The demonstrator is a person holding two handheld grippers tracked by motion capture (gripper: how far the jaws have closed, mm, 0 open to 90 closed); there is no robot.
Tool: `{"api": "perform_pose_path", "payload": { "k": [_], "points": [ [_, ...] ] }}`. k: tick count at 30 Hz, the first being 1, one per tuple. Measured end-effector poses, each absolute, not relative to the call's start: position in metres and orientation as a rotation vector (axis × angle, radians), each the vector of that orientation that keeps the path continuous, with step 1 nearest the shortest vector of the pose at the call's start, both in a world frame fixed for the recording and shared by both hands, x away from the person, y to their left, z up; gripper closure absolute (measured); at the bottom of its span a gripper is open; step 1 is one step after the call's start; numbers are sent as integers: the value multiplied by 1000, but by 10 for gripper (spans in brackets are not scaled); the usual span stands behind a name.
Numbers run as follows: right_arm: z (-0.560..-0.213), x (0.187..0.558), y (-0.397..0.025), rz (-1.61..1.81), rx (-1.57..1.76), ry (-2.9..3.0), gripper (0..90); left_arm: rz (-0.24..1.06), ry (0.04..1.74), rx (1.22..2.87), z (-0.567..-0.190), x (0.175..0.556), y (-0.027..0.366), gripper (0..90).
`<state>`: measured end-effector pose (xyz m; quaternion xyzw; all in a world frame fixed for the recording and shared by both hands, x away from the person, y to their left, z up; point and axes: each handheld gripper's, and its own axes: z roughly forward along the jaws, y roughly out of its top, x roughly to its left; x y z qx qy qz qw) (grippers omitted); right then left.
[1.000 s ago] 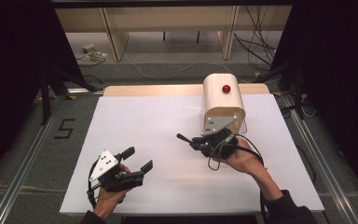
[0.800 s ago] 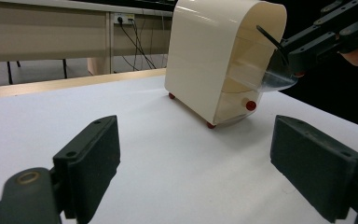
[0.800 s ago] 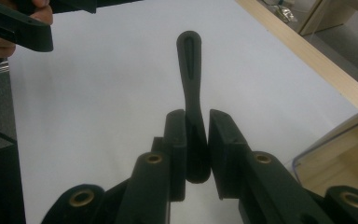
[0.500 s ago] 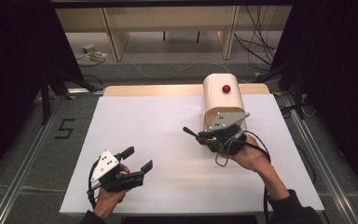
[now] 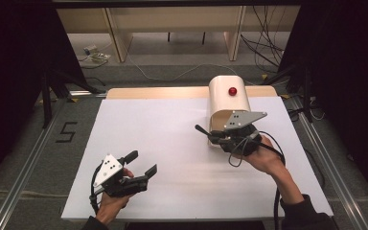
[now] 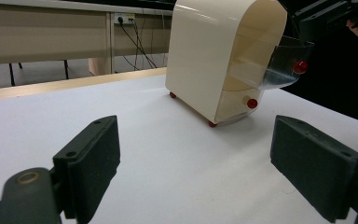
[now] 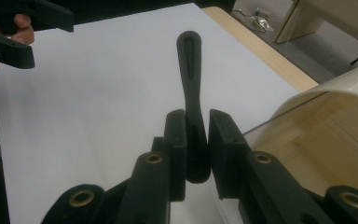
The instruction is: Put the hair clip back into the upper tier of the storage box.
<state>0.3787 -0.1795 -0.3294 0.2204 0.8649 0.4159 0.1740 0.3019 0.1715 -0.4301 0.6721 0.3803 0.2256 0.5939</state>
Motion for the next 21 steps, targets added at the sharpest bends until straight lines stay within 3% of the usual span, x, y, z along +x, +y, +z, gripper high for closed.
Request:
{"api": "perform_pose_path", "payload": {
  "k": [21],
  "points": [
    [-318,384,-212,1181,709,2358,784,524,885,1562,-430,302,172,156]
  ]
}}
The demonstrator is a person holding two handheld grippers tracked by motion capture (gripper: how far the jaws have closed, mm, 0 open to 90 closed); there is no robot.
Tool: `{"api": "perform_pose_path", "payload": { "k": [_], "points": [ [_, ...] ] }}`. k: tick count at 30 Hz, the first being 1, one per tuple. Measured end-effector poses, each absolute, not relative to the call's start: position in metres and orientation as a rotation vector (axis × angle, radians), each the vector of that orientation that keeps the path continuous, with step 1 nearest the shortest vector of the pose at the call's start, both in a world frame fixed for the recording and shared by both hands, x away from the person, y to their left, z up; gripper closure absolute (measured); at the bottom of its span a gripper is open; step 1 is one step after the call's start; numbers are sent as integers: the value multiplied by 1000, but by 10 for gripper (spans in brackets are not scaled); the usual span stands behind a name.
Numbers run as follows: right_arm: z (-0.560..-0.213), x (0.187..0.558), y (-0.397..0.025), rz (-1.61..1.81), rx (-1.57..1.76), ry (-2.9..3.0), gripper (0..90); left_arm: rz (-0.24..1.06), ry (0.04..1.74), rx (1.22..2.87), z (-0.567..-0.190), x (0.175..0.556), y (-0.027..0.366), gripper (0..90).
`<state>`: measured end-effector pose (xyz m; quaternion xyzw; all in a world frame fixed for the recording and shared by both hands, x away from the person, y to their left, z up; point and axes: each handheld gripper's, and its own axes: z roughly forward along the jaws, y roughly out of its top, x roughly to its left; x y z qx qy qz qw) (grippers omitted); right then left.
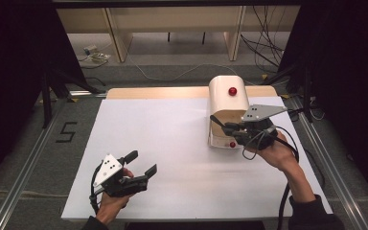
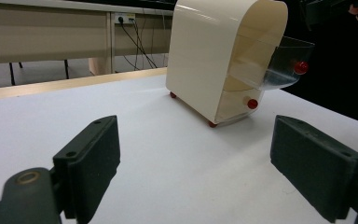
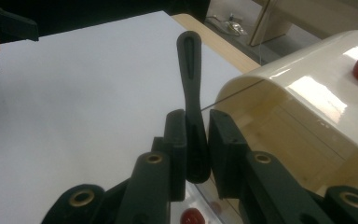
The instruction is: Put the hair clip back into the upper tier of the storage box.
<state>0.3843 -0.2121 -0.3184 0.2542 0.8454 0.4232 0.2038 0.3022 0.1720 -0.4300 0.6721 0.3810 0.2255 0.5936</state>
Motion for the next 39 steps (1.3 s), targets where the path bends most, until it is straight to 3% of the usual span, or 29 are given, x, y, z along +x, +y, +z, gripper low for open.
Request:
{"api": "perform_pose_path", "payload": {
  "k": [39],
  "points": [
    [-328,402,-245,1087,851,2357,783,524,890,1561,-430,302,173,156]
  ]
}}
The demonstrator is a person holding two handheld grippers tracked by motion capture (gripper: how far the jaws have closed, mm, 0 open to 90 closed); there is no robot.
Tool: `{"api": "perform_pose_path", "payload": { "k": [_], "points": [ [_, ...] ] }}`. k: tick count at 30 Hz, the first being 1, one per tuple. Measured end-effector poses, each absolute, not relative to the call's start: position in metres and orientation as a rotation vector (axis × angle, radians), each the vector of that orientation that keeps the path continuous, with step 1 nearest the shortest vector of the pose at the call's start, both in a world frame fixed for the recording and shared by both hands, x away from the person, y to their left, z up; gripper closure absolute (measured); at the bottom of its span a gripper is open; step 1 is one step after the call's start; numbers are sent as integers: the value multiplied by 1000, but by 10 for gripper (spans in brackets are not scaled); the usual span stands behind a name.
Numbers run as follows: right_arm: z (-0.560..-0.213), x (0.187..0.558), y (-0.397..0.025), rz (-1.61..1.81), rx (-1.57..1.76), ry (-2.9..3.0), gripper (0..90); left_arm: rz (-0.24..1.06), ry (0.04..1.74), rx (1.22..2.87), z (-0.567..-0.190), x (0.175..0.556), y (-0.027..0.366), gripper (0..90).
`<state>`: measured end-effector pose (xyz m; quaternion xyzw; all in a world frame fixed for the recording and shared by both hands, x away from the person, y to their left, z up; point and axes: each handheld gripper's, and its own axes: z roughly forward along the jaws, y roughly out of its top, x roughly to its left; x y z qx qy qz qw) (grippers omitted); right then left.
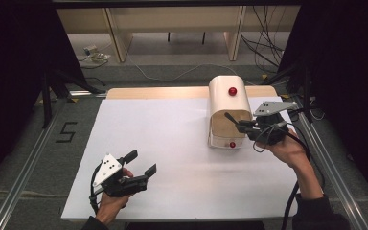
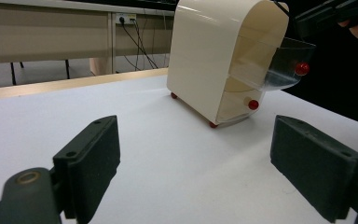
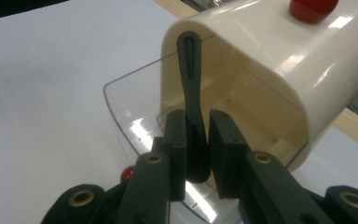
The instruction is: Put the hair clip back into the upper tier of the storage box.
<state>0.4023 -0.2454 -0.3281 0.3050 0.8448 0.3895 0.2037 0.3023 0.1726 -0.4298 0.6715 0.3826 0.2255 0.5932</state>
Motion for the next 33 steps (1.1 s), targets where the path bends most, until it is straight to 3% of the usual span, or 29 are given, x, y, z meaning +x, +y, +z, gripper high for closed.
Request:
{"api": "perform_pose_path", "payload": {
  "k": [28,31,33],
  "points": [
    [-332,407,-254,1037,930,2384,779,523,892,1561,-430,302,173,157],
    [-334,409,-254,1043,943,2383,769,523,891,1561,-430,302,173,157],
    [-335,410,-255,1060,937,2394,715,522,892,1561,-430,302,173,157]
  ]
}}
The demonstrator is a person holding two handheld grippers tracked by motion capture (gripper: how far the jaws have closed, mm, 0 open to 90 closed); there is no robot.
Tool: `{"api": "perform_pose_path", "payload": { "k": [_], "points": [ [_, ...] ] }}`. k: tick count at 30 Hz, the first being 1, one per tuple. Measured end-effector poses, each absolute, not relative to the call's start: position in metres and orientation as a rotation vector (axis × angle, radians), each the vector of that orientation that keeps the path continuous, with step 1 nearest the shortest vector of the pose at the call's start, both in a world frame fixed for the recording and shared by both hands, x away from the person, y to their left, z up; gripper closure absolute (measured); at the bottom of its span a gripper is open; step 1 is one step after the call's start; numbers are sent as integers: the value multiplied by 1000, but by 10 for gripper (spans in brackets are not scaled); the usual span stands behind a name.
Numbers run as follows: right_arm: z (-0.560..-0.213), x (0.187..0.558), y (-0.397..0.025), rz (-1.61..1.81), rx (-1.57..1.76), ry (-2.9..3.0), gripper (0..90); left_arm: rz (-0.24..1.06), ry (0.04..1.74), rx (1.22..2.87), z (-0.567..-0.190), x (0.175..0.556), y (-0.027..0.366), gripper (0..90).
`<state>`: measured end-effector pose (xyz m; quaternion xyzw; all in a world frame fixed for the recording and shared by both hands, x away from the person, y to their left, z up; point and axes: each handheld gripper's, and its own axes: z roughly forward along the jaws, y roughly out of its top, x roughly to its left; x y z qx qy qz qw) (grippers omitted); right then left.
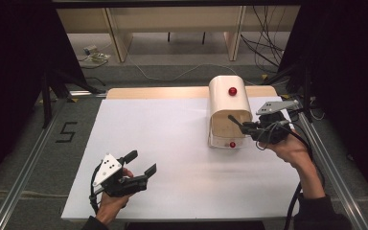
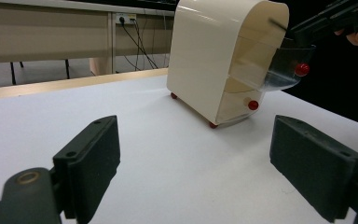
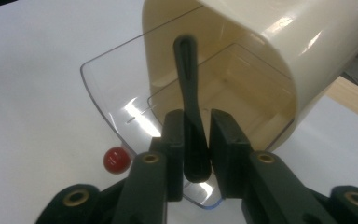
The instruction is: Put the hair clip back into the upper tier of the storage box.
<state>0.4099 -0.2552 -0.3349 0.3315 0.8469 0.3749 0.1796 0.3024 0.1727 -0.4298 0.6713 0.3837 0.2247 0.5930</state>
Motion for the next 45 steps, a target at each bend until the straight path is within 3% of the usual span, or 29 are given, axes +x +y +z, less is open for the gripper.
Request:
{"api": "perform_pose_path", "payload": {
  "k": [33,40,45],
  "points": [
    [-328,384,-228,1397,872,2263,385,517,891,1569,-430,303,173,156],
    [-334,377,-235,1410,903,2226,240,515,892,1568,-430,303,172,156],
    [-338,374,-244,1460,924,2182,202,512,897,1566,-431,304,172,156]
  ]
}}
